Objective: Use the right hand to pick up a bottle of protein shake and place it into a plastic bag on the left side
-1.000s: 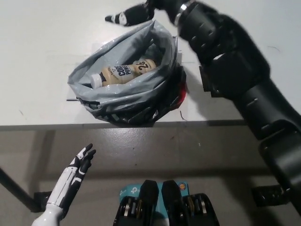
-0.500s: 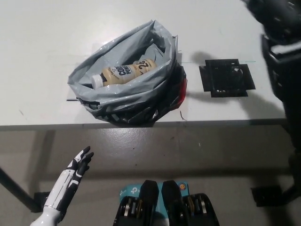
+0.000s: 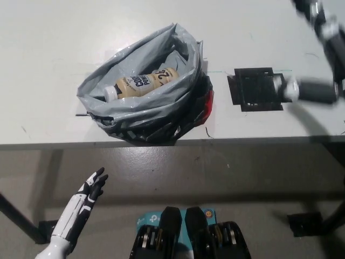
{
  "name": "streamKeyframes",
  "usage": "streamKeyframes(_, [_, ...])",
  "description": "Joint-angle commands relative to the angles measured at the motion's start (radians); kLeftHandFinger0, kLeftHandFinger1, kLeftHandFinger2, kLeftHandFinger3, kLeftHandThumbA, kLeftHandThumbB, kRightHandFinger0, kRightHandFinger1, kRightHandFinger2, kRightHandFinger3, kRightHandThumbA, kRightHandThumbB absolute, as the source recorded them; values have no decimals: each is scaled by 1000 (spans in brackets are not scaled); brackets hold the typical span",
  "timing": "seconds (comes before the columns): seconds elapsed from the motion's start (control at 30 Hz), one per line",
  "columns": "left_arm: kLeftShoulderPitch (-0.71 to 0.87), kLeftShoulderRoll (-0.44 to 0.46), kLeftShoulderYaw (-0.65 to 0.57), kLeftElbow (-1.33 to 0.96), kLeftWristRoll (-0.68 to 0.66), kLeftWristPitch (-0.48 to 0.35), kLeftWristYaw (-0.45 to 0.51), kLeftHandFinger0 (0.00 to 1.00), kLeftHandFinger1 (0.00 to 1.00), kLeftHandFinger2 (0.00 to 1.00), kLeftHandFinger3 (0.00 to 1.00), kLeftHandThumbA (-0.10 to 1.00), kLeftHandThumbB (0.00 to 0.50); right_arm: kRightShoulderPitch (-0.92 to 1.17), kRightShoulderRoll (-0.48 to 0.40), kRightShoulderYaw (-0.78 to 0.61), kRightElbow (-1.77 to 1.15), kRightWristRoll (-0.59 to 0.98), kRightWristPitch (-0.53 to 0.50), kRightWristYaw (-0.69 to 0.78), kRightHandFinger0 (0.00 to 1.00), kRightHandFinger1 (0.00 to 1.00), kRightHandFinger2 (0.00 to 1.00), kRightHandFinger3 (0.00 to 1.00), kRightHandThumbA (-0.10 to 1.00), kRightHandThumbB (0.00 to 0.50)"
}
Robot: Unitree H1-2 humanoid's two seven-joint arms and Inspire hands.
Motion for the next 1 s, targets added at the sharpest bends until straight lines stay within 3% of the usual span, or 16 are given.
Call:
streamKeyframes(0.0, [-47, 13, 16, -21, -40, -44, -18, 1000, 1000, 1000, 1000, 1000, 148, 406, 129, -23, -514, 199, -207, -146, 1000, 1000, 1000, 1000, 981, 323])
streamKeyframes(0.2, [-54, 21, 18, -23, -31, -45, -15, 1000, 1000, 1000, 1000, 1000, 177, 489, 214, 19, -227, 35, -310, -159, 1000, 1000, 1000, 1000, 1000, 254])
streamKeyframes(0.23, [-44, 24, 19, -31, -25, -42, -13, 1000, 1000, 1000, 1000, 1000, 175, 493, 227, 26, -167, 35, -304, -156, 1000, 1000, 1000, 1000, 1000, 288])
streamKeyframes(0.33, [-36, 27, 20, -35, -27, -41, -15, 1000, 1000, 1000, 1000, 1000, 159, 479, 260, 32, -12, -5, -293, -178, 1000, 1000, 1000, 1000, 1000, 291])
streamKeyframes(0.43, [-32, 28, 12, -22, -21, -53, -18, 1000, 1000, 1000, 1000, 1000, 169, 466, 285, 29, 166, -10, -318, -209, 1000, 1000, 1000, 1000, 949, 213])
streamKeyframes(0.57, [-26, 31, 11, -15, -14, -59, -17, 1000, 1000, 1000, 1000, 1000, 184, 454, 272, 49, 313, -24, -302, -206, 1000, 1000, 1000, 1000, 926, 188])
streamKeyframes(0.67, [-17, 33, 12, -17, -17, -52, -18, 1000, 1000, 1000, 1000, 1000, 173, 452, 269, 63, 373, -22, -324, -215, 1000, 1000, 1000, 1000, 877, 210])
streamKeyframes(0.83, [-24, 28, 9, -9, -21, -39, -19, 1000, 1000, 1000, 1000, 1000, 194, 443, 244, 84, 429, -43, -316, -222, 1000, 1000, 1000, 1000, 961, 257])
streamKeyframes(0.97, [-9, 34, 12, -13, -38, -46, -29, 1000, 1000, 1000, 1000, 1000, 180, 464, 247, 98, 440, -26, -338, -226, 1000, 1000, 1000, 1000, 941, 252])
